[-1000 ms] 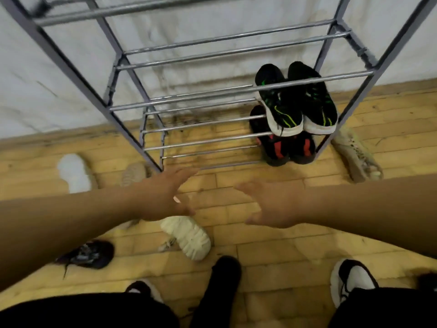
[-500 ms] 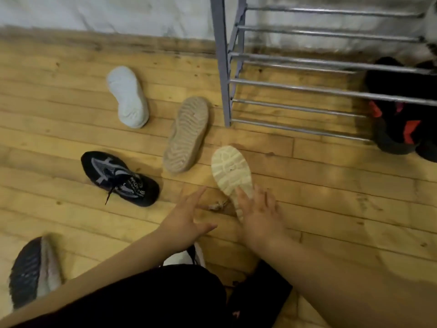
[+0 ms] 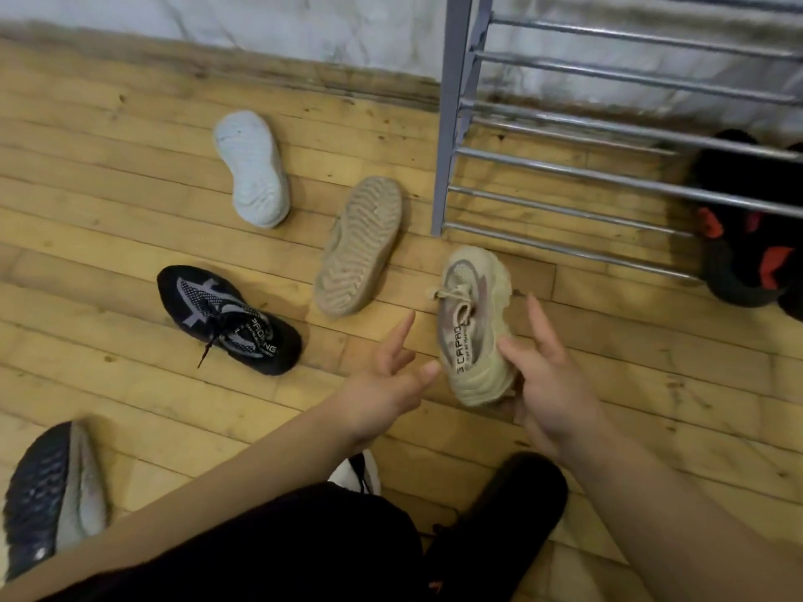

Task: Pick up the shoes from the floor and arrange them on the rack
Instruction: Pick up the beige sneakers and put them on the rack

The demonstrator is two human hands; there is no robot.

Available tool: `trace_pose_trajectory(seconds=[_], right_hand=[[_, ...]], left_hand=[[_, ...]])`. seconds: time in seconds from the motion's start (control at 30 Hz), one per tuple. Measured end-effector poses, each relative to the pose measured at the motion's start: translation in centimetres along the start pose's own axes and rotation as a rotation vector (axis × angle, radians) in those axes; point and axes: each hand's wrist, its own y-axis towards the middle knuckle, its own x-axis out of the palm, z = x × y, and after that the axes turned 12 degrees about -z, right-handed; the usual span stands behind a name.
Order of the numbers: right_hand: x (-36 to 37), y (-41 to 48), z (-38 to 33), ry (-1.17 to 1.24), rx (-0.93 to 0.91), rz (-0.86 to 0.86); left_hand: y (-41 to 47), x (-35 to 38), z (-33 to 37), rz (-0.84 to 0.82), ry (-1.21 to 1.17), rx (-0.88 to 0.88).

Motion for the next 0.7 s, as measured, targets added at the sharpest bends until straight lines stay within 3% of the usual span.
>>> trace_pose_trajectory(seconds=[0.13,0.37,0.53,0.7], right_hand=[[-0.1,-0.6,1.0,-0.102,0.044,0.015],[-0.2,-1.4,-0.9,-0.358,0.067,0.029],[-0.4,-5.1,-7.1,-0.433,0.088,-0.091],[-1.6,-14.0,-15.6,-0.508,0.09,-0.201]], left_hand=[[0.8,1.0,-0.2,-0.055,-0.121,0.001],[-0.3,1.6,2.3,-0.046,0.032,-0.004],[-3.7,4.2,8.8,-0.089,0.243,0.005],[-9.5,10.4,16.9,-0.249,0.475,0.025]])
